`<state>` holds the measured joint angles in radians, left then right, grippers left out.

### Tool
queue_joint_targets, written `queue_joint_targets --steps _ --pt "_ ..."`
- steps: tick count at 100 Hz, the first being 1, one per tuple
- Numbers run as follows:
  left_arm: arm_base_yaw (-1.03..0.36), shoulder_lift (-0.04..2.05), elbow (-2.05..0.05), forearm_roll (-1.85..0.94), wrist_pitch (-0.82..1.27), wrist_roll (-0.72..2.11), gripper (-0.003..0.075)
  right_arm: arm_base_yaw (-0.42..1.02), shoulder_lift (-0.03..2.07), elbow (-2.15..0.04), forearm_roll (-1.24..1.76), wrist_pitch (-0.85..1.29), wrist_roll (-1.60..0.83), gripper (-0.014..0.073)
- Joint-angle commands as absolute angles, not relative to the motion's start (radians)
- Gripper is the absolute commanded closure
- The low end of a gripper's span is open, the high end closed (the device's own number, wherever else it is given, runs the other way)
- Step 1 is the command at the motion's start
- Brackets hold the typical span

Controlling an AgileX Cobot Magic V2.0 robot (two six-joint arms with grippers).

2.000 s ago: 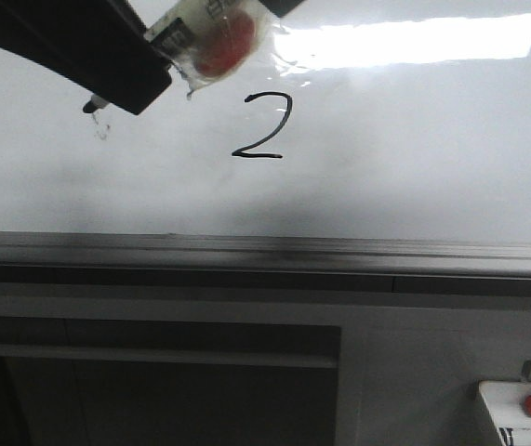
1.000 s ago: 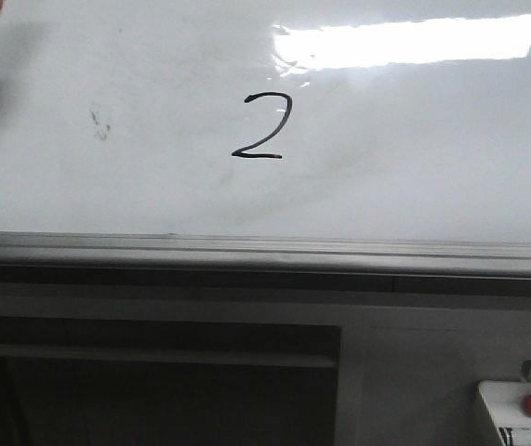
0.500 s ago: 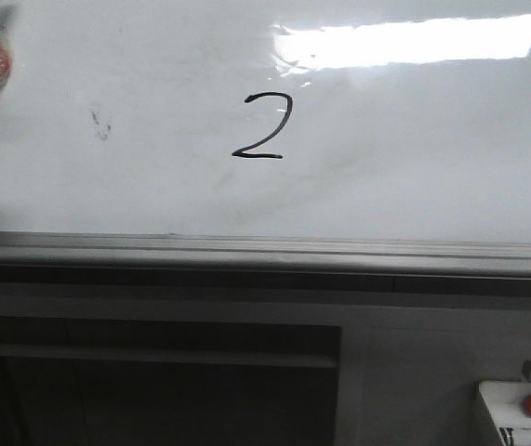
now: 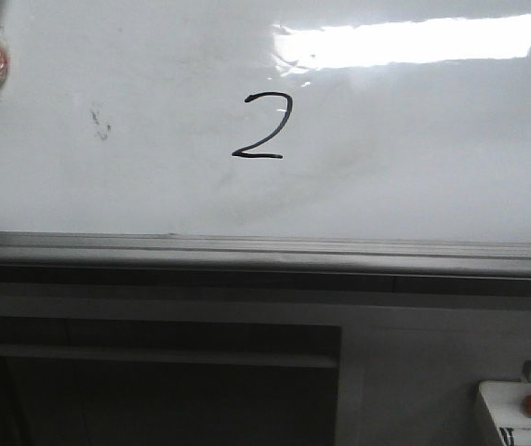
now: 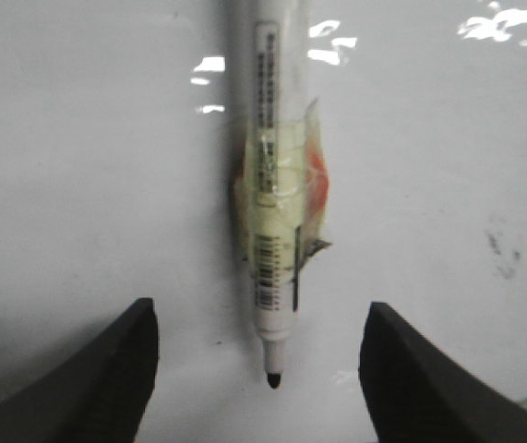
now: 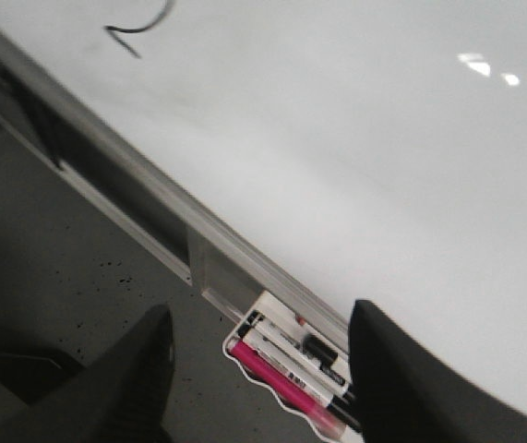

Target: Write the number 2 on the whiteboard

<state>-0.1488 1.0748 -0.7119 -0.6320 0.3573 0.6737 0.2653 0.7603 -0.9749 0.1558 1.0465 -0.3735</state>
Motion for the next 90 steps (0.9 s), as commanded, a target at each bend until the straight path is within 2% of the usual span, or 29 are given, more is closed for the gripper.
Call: queue_joint_targets --steps 1,9,29,46,69,84,90 --pt "-0.133 0.992 -0.763 -0.617 0.422 0.657 0.0279 0.259 0.756 -0.999 0.049 1.005 -0.157 0.0219" --pt "-0.126 0.941 -0.789 -0.530 0.497 0.580 0.0279 0.259 0.748 -0.994 0.007 1.009 -0.018 0.0219" --pt "-0.126 0.846 -0.848 -0.056 0.714 0.208 0.0281 0.259 0.667 -0.917 0.000 0.910 0.075 0.0229" --pt "-0.137 0.735 -0.820 0.000 0.682 0.146 0.0315 0.259 0.562 -0.809 -0.050 0.795 0.140 0.0317" --pt "-0.142 0.548 -0.641 0.015 0.500 0.146 0.0457 0.259 0.400 -0.716 -0.167 0.752 0.150 0.0487" --pt "-0.142 0.473 -0.553 -0.011 0.408 0.146 0.0628 0.259 0.320 -0.673 -0.217 0.753 0.150 0.0666" --pt "-0.142 0.457 -0.534 -0.028 0.380 0.146 0.0696 0.259 0.302 -0.659 -0.221 0.748 0.150 0.0666"
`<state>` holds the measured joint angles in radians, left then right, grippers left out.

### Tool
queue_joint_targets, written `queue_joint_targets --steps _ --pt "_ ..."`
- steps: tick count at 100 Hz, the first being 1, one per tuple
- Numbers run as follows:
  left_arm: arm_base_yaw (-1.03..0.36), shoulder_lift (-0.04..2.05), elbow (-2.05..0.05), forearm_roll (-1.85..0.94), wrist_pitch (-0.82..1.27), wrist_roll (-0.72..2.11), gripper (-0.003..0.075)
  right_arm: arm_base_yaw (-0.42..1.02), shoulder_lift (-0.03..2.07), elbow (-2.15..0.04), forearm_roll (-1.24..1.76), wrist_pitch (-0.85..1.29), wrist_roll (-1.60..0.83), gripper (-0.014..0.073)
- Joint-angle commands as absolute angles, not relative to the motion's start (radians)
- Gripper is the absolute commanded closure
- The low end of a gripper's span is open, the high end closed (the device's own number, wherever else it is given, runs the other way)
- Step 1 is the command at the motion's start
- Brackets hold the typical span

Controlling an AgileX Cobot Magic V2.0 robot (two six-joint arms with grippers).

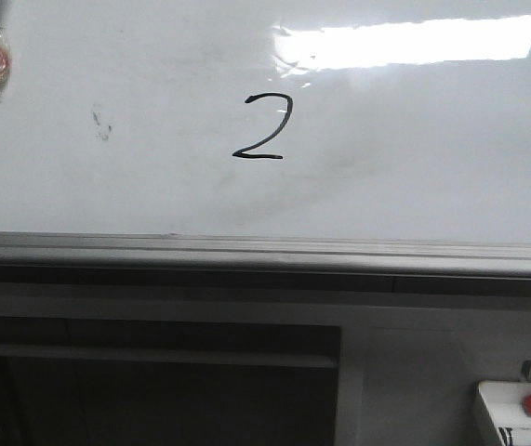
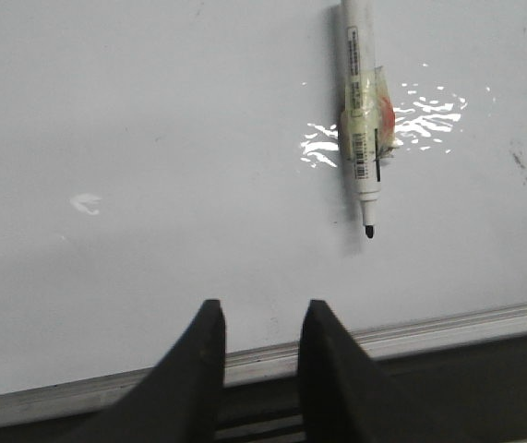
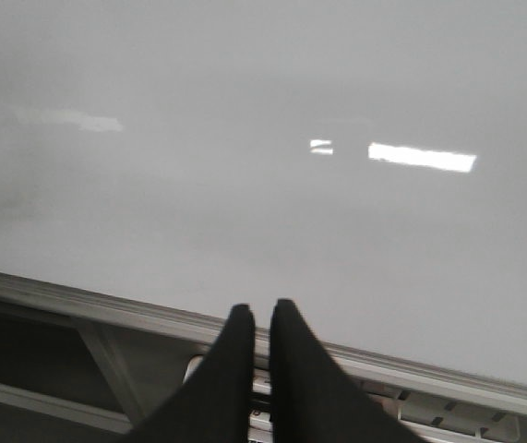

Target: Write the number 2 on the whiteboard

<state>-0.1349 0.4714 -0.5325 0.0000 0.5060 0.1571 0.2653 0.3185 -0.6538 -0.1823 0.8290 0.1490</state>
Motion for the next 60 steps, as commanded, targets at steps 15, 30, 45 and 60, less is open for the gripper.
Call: queue_joint_targets --steps 15,30,45,60 --pt "-0.142 0.452 -0.528 -0.131 0.377 0.146 0.0738 0.259 0.294 -0.646 -0.217 0.750 0.150 0.0666" --pt "-0.142 0.452 -0.528 -0.157 0.380 0.146 0.0738 0.259 0.294 -0.646 -0.217 0.766 0.150 0.0666" --pt "-0.142 0.452 -0.528 -0.157 0.380 0.146 0.0738 0.259 0.294 -0.646 -0.217 0.766 0.150 0.0666" --pt "-0.142 0.452 -0.528 -0.157 0.380 0.146 0.0738 0.259 0.294 -0.646 -0.217 0.766 0.150 0.0666"
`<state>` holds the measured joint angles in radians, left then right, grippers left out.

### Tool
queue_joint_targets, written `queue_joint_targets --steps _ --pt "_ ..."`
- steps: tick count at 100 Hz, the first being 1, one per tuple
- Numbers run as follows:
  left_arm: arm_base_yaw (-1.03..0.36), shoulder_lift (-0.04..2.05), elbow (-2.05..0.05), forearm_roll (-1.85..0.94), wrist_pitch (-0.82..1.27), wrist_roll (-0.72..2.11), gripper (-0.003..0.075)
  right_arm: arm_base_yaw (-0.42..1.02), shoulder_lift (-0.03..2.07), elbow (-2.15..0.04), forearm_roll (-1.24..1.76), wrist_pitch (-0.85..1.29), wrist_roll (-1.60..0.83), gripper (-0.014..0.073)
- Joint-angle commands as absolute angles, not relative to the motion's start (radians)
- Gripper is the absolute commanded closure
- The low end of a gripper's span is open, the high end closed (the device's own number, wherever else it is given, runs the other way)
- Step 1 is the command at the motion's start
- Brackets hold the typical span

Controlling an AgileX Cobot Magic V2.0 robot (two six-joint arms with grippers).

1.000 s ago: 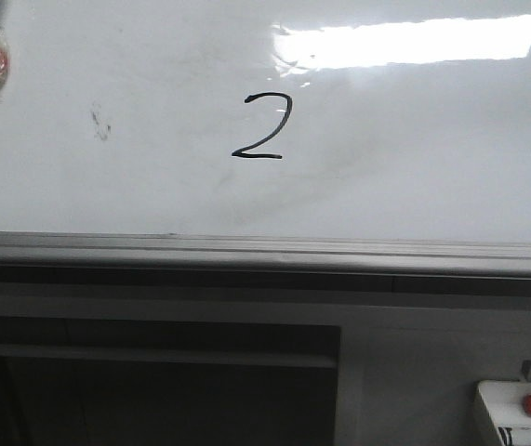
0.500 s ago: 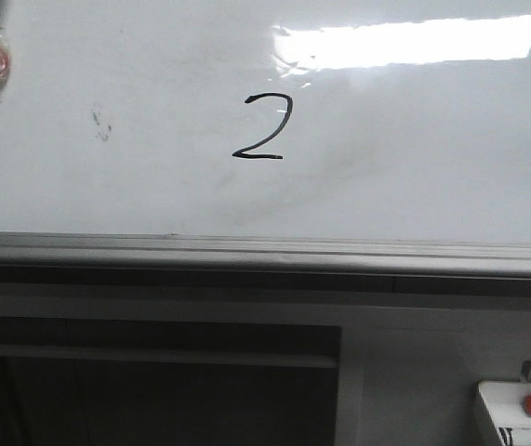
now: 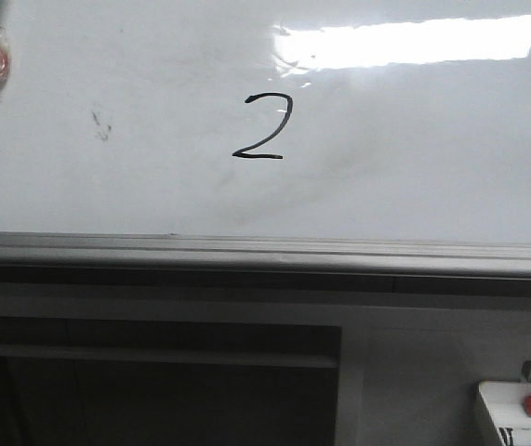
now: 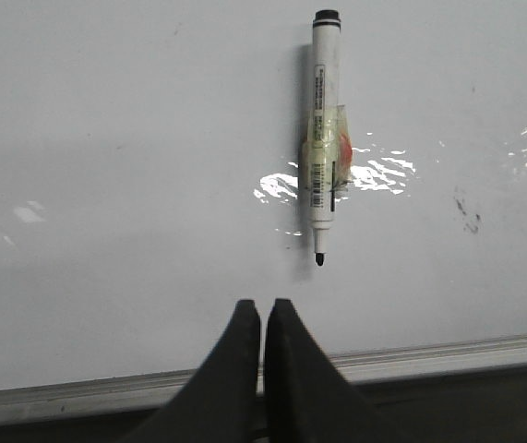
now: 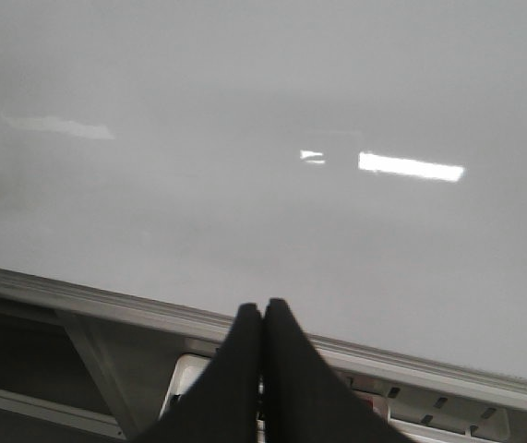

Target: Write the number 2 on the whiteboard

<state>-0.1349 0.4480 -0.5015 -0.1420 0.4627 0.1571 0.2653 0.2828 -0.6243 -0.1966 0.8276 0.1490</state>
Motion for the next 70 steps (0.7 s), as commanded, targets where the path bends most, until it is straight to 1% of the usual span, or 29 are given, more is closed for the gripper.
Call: queue_joint_targets --steps 1,13,23,40,54,70 --pt "-0.142 0.452 -0.528 -0.157 0.380 0.146 0.0738 0.259 0.294 -0.646 -0.217 0.766 0.150 0.0666" --pt "-0.142 0.447 -0.523 -0.157 0.378 0.146 0.0738 0.259 0.294 -0.646 -0.217 0.766 0.150 0.0666" --pt "-0.114 0.374 -0.475 -0.157 0.319 0.146 0.0738 0.259 0.294 -0.646 -0.217 0.766 0.150 0.0666" --pt "-0.043 0.209 -0.270 -0.171 0.130 0.146 0.0738 0.259 0.294 -0.646 -0.217 0.767 0.150 0.0666" --pt "-0.038 0.066 -0.094 -0.171 -0.029 0.146 0.0738 0.259 0.294 -0.646 -0.217 0.767 0.150 0.0666" --pt "-0.038 -0.034 0.016 -0.167 -0.097 0.146 0.0738 0.259 0.294 -0.646 -0.217 0.767 0.150 0.0666"
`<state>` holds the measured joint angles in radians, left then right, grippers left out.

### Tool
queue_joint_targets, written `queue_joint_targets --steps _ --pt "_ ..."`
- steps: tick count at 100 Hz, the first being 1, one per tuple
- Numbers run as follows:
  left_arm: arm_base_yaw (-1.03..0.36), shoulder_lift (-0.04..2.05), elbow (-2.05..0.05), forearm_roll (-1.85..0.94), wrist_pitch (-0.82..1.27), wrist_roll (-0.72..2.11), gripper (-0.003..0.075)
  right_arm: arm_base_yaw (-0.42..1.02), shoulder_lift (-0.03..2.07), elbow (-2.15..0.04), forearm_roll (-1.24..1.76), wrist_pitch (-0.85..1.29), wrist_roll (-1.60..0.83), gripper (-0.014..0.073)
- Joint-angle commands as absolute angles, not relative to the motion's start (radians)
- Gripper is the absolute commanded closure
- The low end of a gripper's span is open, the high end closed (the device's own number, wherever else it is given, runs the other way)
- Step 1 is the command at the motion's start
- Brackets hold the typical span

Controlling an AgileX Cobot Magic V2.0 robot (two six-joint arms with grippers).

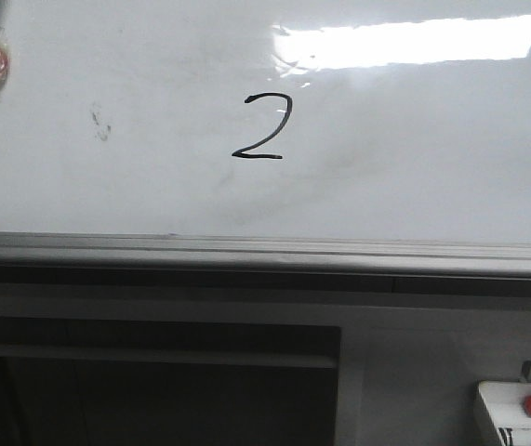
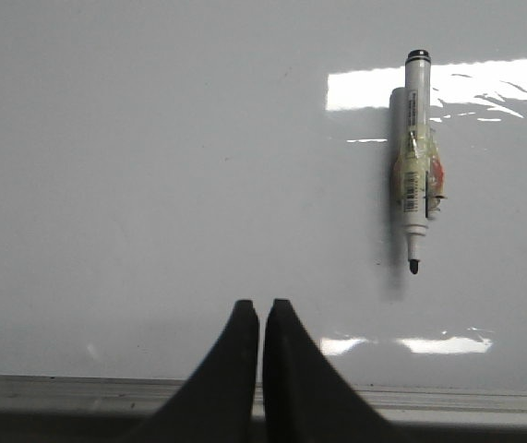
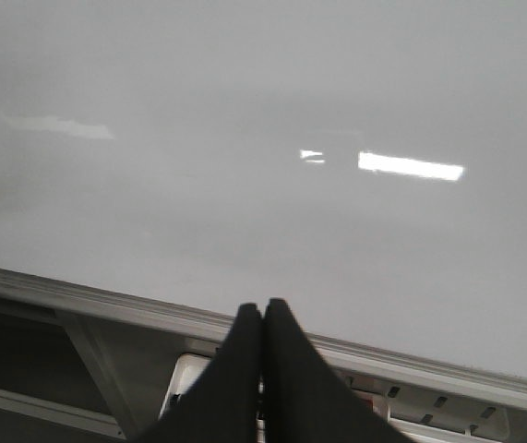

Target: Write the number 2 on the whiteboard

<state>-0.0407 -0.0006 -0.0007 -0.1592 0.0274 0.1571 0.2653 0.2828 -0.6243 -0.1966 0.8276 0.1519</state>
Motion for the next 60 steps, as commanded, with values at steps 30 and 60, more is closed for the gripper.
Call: queue_joint_targets --steps 30,60 --pt "-0.038 -0.031 0.033 -0.167 -0.090 0.148 0.0738 0.259 0.294 -0.646 -0.217 0.772 0.150 0.0666" --pt "-0.038 -0.031 0.033 -0.167 -0.090 0.148 0.0738 0.259 0.294 -0.646 -0.217 0.772 0.150 0.0666"
